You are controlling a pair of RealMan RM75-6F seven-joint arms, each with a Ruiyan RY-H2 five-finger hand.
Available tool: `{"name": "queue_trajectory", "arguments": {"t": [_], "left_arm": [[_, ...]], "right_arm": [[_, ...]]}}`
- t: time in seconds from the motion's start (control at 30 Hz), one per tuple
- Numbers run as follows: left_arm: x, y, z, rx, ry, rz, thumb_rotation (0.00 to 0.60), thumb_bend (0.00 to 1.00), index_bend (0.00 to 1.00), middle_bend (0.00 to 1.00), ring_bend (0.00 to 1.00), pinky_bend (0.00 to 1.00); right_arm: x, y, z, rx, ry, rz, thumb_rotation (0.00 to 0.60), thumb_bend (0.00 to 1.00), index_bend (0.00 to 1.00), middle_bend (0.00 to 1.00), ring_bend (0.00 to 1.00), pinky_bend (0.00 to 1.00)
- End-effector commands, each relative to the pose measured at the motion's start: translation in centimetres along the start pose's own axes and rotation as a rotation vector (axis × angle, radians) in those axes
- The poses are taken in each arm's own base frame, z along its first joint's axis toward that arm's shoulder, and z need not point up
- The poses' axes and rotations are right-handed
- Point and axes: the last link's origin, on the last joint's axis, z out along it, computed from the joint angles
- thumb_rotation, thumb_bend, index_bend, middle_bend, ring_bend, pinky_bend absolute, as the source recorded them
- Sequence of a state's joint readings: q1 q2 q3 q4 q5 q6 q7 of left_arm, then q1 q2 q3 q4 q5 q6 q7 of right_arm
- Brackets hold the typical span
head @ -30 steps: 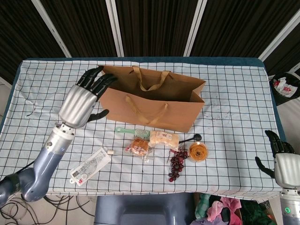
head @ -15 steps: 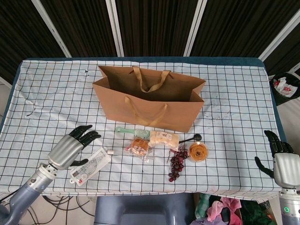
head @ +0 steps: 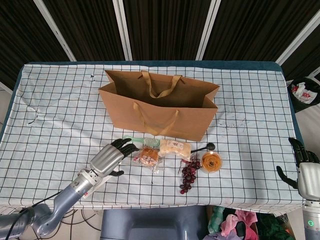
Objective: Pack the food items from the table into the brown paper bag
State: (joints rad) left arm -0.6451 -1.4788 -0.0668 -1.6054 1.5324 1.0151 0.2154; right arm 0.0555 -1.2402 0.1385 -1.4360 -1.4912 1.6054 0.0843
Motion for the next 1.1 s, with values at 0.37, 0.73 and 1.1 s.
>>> {"name": "queue_trajectory", "arguments": {"t": [0.37, 0.73, 1.1], "left_arm": [[-1.2, 0.7, 5.6, 0.039, -0.151, -0.055, 0.6, 0.08, 0.2, 0.2, 0.05, 0.16], [-1.6, 1.6, 7.3, 0.019, -0.109, -0.019, 0.6, 0.08, 0.21, 0.19, 0.05, 0.16], [-2.5, 2.9, 8.4, 0.0, -0.162, 0.007, 0.6, 0.12, 0.21, 0.21, 0.09, 0.19]], "right_arm": [[0.2, 0.2, 0.1, -0.006, 0.011, 0.012, 0.6, 0.23, 0.1, 0.13, 0.29, 0.27], [0.5, 0.0, 0.1, 0.001, 0.021, 0.015, 0.6, 0.23, 0.1, 0.14, 0.29, 0.27], [0.5, -0.1, 0.1, 0.008, 0.025, 0.021, 0.6, 0.23, 0.1, 0.14, 0.29, 0.27]]}}
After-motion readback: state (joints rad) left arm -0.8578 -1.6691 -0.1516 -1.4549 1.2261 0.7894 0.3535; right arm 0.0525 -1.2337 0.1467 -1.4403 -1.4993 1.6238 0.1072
